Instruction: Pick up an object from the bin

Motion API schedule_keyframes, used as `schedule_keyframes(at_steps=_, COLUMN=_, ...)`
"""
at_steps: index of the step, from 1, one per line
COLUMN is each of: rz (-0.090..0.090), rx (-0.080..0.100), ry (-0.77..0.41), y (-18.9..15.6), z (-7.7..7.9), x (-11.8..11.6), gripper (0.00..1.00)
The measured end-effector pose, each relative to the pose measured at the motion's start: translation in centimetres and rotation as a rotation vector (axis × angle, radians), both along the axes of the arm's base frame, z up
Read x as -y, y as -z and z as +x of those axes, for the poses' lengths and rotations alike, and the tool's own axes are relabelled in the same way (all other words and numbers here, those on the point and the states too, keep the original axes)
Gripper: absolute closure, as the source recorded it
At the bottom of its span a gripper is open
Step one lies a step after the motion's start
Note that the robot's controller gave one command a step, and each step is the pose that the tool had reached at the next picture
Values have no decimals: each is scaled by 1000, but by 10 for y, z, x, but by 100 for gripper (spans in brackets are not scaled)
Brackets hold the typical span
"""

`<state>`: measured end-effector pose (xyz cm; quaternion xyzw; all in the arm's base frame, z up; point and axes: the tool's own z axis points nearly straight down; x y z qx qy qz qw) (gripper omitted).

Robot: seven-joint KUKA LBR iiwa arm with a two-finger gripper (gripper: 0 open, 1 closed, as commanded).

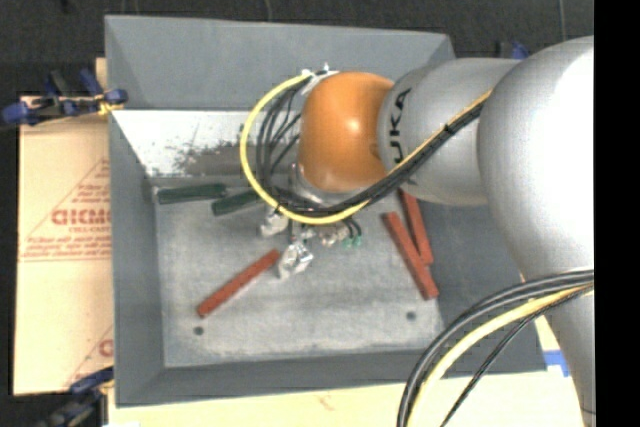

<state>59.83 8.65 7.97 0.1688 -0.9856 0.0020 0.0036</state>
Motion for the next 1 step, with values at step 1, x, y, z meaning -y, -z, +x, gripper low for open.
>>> schedule_keyframes(at_steps=1, rz=-6, rx=13, ry=-47, y=-2, z=-16, x=-7, gripper=100)
